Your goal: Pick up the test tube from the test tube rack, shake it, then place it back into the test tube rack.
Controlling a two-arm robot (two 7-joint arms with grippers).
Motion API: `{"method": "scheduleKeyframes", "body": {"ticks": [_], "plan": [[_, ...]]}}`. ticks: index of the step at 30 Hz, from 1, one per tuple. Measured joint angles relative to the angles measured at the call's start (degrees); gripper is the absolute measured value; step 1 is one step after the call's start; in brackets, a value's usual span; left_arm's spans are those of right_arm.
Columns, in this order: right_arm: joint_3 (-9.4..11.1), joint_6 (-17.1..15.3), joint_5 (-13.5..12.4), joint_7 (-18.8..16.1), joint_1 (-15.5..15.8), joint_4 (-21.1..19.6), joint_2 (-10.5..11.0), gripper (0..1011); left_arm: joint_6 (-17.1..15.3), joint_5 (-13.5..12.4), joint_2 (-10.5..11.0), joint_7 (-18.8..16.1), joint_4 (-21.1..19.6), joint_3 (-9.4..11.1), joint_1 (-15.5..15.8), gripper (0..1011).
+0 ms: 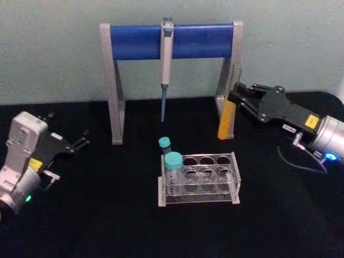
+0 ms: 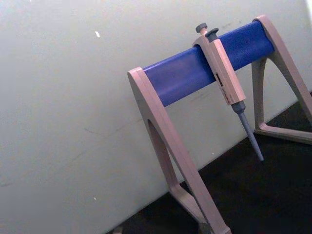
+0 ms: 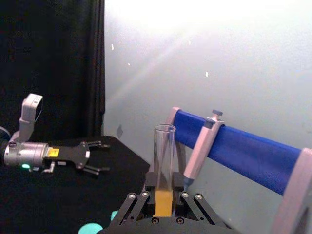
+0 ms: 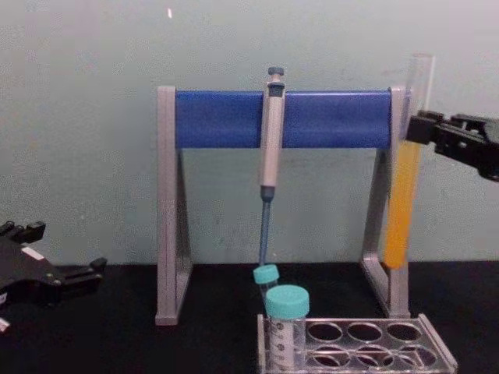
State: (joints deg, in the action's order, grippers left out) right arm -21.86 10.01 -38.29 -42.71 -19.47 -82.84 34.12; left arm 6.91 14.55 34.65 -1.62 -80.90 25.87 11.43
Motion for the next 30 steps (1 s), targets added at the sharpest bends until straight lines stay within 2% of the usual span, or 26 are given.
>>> {"method": "scheduleKeyframes", "body": {"ticks": [7, 11, 13, 18, 19, 22, 30], "plan": [[-0.87, -0.52, -0.82, -1.71, -0.41, -0.64, -0.76, 204, 0.0, 0.0, 0.0, 0.0, 0.0, 0.0, 0.0, 1001], [-1.38, -0.87, -2.31, -3.57, -0.03, -1.71, -0.49, 204, 0.0, 0.0, 0.0, 0.0, 0.0, 0.0, 0.0, 1002], [-1.73, -1.17, -3.84, -5.22, 0.54, -2.77, 0.07, 204, 0.0, 0.0, 0.0, 0.0, 0.0, 0.0, 0.0, 1001], [-1.94, -1.15, -5.46, -6.93, 1.28, -3.71, 1.02, 204, 0.0, 0.0, 0.0, 0.0, 0.0, 0.0, 0.0, 1001], [-1.93, -1.08, -6.51, -7.95, 1.74, -4.08, 1.78, 204, 0.0, 0.0, 0.0, 0.0, 0.0, 0.0, 0.0, 1001], [-1.76, -0.68, -7.5, -9.01, 2.34, -4.35, 2.86, 204, 0.0, 0.0, 0.0, 0.0, 0.0, 0.0, 0.01, 1001], [-1.2, 0.77, -7.88, -9.45, 3.28, -3.57, 4.57, 204, 0.0, 0.0, 0.0, 0.0, 0.0, 0.0, 0.0, 1001]]}}
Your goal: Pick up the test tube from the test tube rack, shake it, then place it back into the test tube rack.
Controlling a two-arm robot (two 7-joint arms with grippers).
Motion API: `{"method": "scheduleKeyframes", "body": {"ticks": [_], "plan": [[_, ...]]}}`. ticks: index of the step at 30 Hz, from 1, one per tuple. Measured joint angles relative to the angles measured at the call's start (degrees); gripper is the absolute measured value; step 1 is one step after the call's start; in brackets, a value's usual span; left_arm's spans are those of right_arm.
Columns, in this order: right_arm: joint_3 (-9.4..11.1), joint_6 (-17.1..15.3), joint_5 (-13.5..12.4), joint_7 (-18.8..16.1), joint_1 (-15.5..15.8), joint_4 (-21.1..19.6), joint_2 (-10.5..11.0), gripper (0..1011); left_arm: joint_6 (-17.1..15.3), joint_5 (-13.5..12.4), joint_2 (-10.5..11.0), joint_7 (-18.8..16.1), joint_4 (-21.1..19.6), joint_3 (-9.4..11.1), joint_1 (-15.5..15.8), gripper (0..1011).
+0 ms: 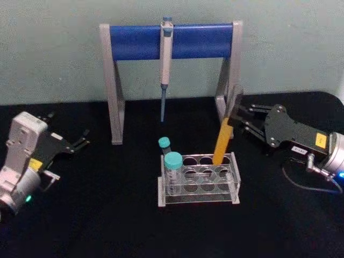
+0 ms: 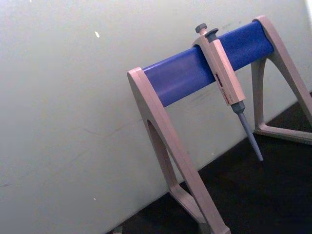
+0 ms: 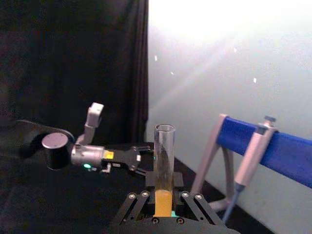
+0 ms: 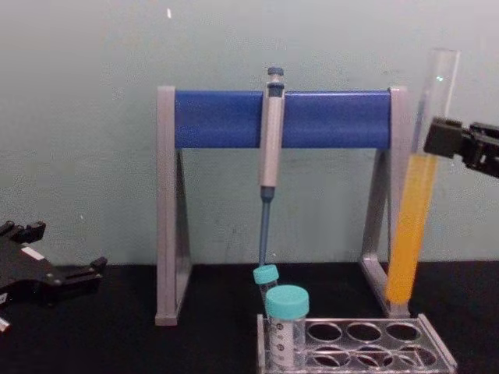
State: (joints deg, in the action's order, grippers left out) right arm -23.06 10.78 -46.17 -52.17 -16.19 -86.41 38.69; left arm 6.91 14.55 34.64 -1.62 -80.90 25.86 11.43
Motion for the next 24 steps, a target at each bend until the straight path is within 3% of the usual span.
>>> {"method": "scheduleKeyframes", "body": {"ticks": [8, 24], "plan": [[-0.02, 0.74, 1.07, 1.25, -0.68, 2.56, -0.9, 204, 0.0, 0.0, 0.0, 0.0, 0.0, 0.0, 0.0, 1001], [-1.68, 1.11, 4.08, 3.24, -3.18, 6.65, -4.65, 204, 0.0, 0.0, 0.0, 0.0, 0.0, 0.0, 0.0, 1001]]}}
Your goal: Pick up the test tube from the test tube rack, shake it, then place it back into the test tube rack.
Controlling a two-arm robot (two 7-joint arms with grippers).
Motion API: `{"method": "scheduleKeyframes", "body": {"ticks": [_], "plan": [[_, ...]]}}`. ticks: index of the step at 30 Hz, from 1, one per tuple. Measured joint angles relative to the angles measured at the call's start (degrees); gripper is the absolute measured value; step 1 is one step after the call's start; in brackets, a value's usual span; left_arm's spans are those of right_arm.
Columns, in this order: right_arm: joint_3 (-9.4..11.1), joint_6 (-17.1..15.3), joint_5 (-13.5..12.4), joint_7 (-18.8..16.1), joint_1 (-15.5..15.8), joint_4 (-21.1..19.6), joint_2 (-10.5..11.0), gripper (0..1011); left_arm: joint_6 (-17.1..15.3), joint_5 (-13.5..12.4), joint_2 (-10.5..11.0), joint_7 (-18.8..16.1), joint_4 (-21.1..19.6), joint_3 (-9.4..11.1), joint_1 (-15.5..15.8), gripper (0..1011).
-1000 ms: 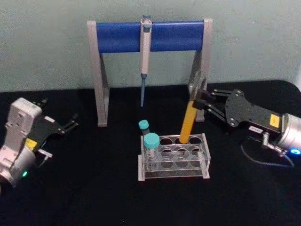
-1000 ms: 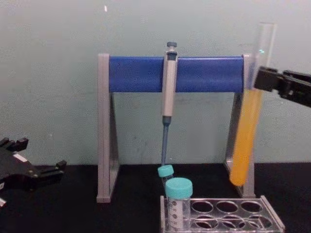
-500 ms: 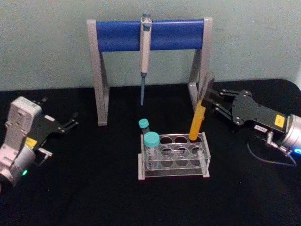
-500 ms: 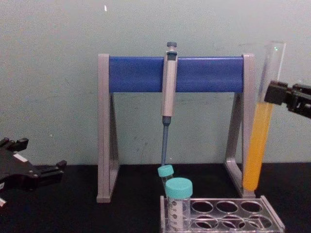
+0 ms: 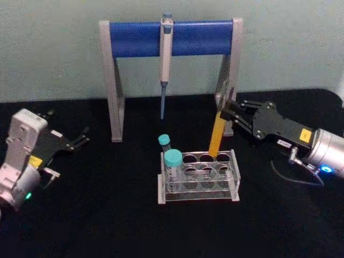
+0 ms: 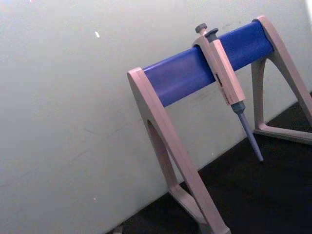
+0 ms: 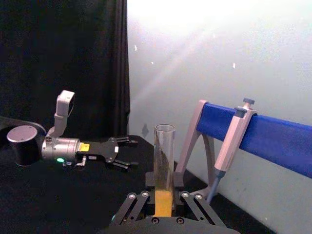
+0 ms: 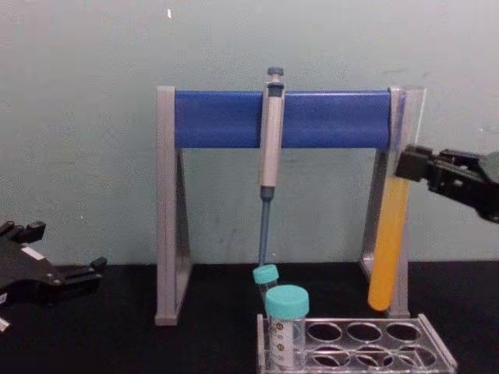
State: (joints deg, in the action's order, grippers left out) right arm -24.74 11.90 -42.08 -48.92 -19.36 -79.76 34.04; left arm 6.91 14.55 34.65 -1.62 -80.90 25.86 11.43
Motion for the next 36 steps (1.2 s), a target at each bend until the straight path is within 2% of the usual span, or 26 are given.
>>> {"method": "scheduleKeyframes", "body": {"ticks": [23, 36], "plan": [[-2.34, -2.03, 4.01, 2.31, -2.47, 4.97, -3.19, 204, 0.0, 0.0, 0.0, 0.0, 0.0, 0.0, 0.0, 1001], [-3.22, -2.98, 5.74, 2.68, -3.03, 6.93, -3.84, 204, 0.0, 0.0, 0.0, 0.0, 0.0, 0.0, 0.0, 1001]]}}
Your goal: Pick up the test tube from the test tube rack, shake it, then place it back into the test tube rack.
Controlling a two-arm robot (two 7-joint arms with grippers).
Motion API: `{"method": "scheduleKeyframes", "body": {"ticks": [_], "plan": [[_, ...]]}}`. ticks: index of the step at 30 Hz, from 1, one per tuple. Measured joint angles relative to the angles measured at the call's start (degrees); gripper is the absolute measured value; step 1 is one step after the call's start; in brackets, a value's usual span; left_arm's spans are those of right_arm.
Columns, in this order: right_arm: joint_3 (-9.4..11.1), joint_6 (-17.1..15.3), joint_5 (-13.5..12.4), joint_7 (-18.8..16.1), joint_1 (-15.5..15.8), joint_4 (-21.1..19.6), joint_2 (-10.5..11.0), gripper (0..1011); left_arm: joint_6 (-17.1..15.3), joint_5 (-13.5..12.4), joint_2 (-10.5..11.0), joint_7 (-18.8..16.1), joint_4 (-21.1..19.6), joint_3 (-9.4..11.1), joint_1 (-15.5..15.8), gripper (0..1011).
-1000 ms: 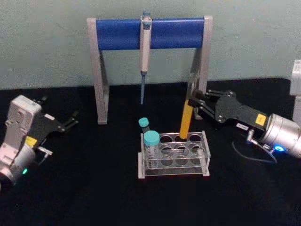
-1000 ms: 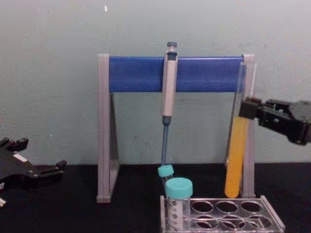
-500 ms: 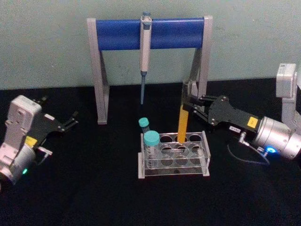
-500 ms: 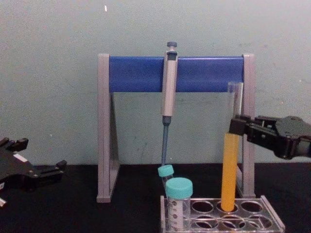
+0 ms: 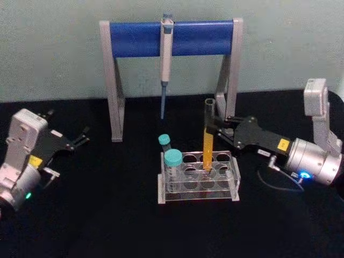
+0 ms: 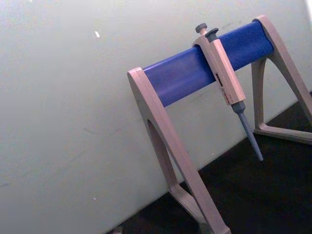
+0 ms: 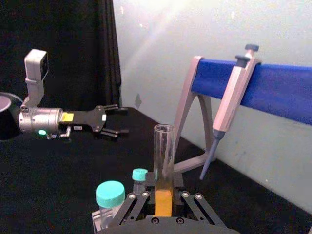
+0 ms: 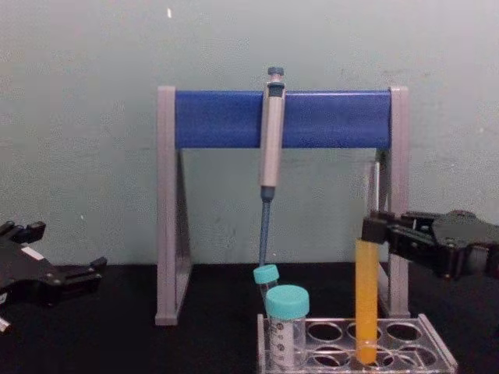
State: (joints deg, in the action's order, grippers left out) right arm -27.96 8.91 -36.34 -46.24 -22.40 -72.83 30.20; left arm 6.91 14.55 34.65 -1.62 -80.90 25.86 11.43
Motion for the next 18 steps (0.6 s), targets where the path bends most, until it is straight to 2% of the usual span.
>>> {"method": "scheduleKeyframes", "body": {"ticks": [18], "plan": [[-1.14, -0.8, 2.08, -0.04, -0.67, 1.87, -0.46, 204, 0.0, 0.0, 0.0, 0.0, 0.0, 0.0, 0.0, 1001]]}}
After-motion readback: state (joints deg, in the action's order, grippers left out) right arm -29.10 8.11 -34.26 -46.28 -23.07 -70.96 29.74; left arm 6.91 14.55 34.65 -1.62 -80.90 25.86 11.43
